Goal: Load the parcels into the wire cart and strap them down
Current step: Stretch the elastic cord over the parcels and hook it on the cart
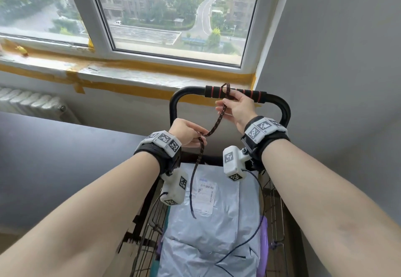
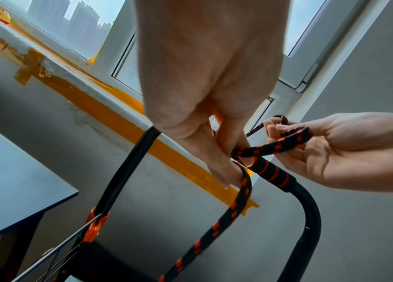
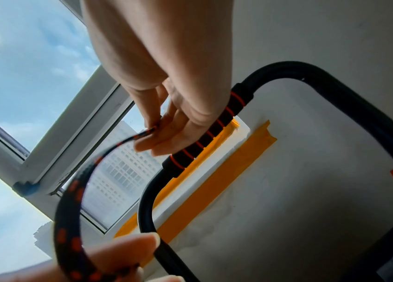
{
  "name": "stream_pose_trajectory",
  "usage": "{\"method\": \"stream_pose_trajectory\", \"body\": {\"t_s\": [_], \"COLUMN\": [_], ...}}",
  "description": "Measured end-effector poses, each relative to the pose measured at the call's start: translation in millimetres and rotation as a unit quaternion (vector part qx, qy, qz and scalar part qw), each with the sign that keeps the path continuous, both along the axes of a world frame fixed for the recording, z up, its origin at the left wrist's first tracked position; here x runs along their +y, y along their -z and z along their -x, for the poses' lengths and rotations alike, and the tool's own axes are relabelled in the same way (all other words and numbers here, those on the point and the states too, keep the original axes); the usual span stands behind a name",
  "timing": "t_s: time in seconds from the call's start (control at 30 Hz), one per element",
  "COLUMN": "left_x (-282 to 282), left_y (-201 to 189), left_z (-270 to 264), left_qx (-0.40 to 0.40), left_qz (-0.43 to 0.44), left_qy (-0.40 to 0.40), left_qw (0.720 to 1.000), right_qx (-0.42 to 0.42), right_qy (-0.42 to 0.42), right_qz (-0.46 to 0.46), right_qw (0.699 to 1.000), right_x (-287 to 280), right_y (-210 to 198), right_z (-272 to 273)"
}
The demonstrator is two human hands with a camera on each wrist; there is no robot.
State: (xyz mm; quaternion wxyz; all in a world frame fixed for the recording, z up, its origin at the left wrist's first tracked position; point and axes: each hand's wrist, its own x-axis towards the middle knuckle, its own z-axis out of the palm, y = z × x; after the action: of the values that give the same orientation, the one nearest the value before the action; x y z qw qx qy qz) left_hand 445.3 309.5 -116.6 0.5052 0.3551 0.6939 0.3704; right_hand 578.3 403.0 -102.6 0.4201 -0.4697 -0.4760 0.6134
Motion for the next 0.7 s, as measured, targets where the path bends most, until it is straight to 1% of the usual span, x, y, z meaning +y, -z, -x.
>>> {"method": "stream_pose_trajectory", "body": {"t_s": [0.03,0.13,0.23,0.37,0.43,0.6,0.7], "left_x": [6,18,27,38,44,63,78], "left_y": [-2,-8,-10,-15,-18,-17,-14], "left_z": [-1,-3,-3,-2,-1,-2,-2], "left_qx": [0.002,-0.025,-0.009,-0.018,-0.021,-0.026,-0.030], "left_qz": [-0.001,-0.010,-0.020,-0.036,-0.040,-0.036,-0.035], "left_qy": [0.000,-0.014,-0.006,0.002,0.002,0.004,0.001], "left_qw": [1.000,1.000,1.000,0.999,0.999,0.999,0.999], "right_qx": [-0.003,0.011,0.045,0.085,0.070,-0.023,-0.034], "right_qy": [-0.002,-0.007,-0.009,-0.003,0.011,0.008,-0.005], "right_qz": [-0.010,-0.042,-0.071,-0.069,-0.057,-0.014,-0.014], "right_qw": [1.000,0.999,0.996,0.994,0.996,1.000,0.999], "right_x": [5,20,36,52,60,81,94], "right_y": [-3,-16,-34,-49,-46,-28,-22], "right_z": [1,5,11,12,8,4,6]}}
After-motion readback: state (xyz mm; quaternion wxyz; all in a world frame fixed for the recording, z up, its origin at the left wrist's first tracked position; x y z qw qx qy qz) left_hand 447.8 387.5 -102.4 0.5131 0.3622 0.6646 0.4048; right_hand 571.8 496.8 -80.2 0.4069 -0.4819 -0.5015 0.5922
